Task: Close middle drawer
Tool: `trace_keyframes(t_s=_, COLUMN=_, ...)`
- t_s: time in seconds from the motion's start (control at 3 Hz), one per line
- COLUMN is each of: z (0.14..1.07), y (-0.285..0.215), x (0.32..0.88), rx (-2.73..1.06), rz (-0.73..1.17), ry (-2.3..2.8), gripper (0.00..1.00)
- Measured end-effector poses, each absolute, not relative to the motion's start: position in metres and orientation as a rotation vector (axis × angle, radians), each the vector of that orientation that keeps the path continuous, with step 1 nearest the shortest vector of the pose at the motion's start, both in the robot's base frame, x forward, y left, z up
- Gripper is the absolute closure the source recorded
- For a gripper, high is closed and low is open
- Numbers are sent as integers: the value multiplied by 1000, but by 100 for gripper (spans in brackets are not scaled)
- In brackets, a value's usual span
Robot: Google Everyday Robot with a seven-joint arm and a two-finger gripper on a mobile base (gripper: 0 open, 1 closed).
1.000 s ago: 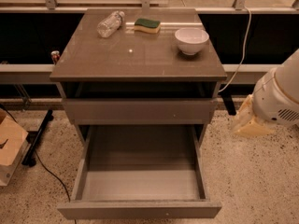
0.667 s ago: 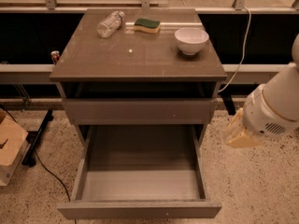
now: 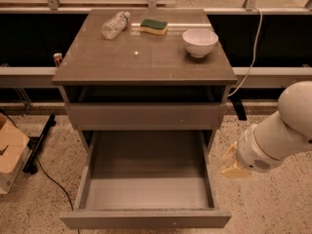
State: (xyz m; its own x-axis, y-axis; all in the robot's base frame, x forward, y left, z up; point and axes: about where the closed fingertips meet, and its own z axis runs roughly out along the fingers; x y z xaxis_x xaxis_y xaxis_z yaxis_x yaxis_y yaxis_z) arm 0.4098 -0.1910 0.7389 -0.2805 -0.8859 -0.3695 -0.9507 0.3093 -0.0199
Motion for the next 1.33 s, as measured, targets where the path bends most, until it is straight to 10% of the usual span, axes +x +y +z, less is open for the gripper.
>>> trace_keyframes(t_s=1.33, z=659, y=-165, x=400, rx=-1738, rz=428, ry=2275, gripper=100)
